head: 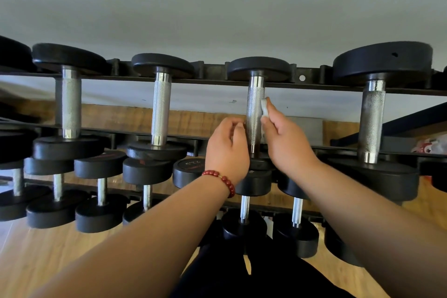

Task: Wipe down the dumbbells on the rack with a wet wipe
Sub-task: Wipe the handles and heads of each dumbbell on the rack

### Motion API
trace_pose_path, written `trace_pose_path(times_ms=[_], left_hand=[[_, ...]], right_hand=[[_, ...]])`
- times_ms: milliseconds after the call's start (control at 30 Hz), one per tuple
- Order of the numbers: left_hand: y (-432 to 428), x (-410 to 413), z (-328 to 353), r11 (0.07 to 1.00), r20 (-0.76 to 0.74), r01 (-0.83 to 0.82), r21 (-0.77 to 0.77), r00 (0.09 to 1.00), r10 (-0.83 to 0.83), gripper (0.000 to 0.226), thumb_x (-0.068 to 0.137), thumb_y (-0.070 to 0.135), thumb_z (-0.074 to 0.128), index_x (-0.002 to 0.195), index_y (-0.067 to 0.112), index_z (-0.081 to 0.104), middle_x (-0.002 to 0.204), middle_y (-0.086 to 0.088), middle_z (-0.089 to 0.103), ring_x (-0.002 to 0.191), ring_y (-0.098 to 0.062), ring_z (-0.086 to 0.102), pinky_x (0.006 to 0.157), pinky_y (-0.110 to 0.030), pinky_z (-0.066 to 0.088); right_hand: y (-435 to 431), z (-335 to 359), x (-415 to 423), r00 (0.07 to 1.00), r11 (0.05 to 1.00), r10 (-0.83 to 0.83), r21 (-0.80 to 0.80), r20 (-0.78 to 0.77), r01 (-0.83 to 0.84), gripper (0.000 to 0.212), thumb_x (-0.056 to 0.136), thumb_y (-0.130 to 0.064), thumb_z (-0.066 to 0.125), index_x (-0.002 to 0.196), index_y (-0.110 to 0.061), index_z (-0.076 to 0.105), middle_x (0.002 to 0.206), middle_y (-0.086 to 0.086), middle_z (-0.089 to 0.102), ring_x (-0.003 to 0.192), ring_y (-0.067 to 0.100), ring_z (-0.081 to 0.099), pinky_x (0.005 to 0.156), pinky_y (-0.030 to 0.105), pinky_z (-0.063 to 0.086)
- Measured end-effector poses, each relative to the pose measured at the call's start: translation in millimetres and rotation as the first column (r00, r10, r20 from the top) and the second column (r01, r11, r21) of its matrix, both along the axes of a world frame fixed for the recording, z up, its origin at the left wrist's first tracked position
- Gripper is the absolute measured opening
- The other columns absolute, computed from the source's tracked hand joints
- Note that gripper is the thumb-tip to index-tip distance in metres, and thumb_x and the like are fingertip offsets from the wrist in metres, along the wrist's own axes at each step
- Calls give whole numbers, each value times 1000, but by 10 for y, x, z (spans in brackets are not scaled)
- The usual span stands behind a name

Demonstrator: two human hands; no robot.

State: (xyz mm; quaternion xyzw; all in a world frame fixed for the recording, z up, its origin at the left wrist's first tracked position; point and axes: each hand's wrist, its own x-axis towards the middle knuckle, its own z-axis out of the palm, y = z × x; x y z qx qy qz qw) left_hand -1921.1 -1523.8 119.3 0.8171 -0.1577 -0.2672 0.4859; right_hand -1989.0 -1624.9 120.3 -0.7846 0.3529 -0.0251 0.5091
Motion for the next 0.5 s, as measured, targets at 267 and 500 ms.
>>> trace_pose_path(times_ms=[267,500], left_hand=[[-5,-29,-19,1000,26,-16,-7,1000,16,22,101,21,40,103,21,62,87,7,63,78,1,57,63,-5,44],[17,-35,8,997,-11,50,-65,999,-51,12,98,27,49,104,28,60,94,13,64,84,7,60,71,-6,45]], right_hand=[[-124,29,116,999,999,-37,-18,37,38,48,107,-26,31,154,-27,23,138,7,54,106,3,53,76,2,39],[-193,-54,81,999,999,32,-38,28,-31,45,107,-24,32,152,-24,31,141,2,52,108,0,46,71,-8,32]])
